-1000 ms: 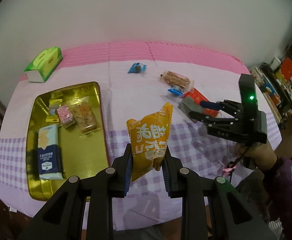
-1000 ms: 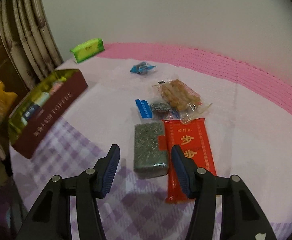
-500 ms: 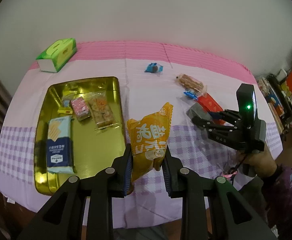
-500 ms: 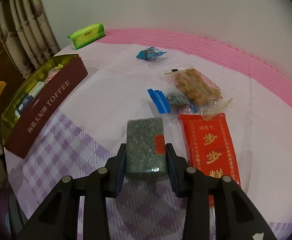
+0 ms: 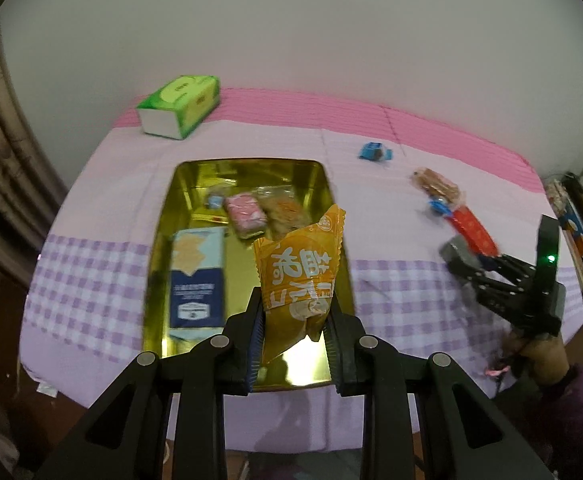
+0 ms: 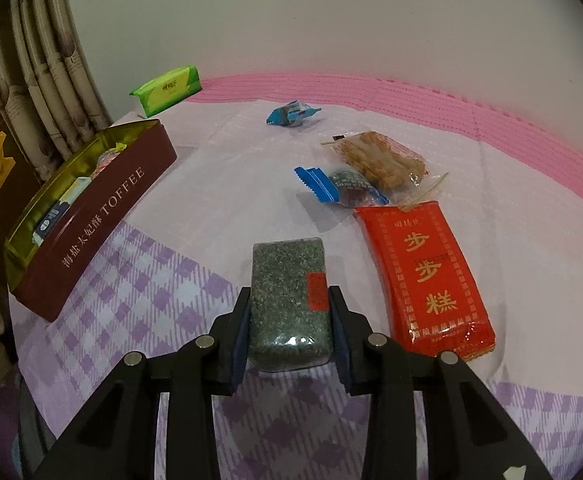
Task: Organize snacks
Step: 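Carry the yellow pack into the tray and open the left gripper while the right holds the block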
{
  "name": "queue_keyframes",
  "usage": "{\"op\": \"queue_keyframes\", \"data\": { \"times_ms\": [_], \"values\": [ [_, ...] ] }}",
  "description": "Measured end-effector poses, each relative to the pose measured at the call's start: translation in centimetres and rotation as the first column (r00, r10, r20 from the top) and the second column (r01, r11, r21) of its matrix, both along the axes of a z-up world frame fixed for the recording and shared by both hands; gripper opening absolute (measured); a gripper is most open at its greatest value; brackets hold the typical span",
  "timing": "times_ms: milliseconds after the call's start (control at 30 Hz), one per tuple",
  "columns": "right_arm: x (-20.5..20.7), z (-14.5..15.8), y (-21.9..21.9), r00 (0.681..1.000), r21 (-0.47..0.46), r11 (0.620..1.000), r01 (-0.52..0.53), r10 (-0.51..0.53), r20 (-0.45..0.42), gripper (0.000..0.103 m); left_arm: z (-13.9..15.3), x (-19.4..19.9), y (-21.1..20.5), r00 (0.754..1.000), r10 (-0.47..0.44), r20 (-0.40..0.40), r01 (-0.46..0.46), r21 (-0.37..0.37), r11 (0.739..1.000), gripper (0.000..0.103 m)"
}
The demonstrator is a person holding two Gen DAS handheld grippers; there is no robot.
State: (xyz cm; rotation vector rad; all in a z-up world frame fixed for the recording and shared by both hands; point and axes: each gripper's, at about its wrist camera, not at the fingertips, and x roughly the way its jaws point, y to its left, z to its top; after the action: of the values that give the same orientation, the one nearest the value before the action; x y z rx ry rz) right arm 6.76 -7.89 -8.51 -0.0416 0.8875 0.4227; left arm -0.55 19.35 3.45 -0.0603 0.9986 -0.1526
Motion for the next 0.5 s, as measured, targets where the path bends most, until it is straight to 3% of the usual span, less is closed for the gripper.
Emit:
{"op": "queue_keyframes", "data": {
  "times_ms": [500],
  "values": [
    [-0.2,-0.1,0.3,1.000,-0.040,0.999,0.002,-0.001,0.023,0.034,-3.0,2.4,0.3,1.000,-0.007,0.029,0.004,0.085,0.996,0.028]
  ]
}}
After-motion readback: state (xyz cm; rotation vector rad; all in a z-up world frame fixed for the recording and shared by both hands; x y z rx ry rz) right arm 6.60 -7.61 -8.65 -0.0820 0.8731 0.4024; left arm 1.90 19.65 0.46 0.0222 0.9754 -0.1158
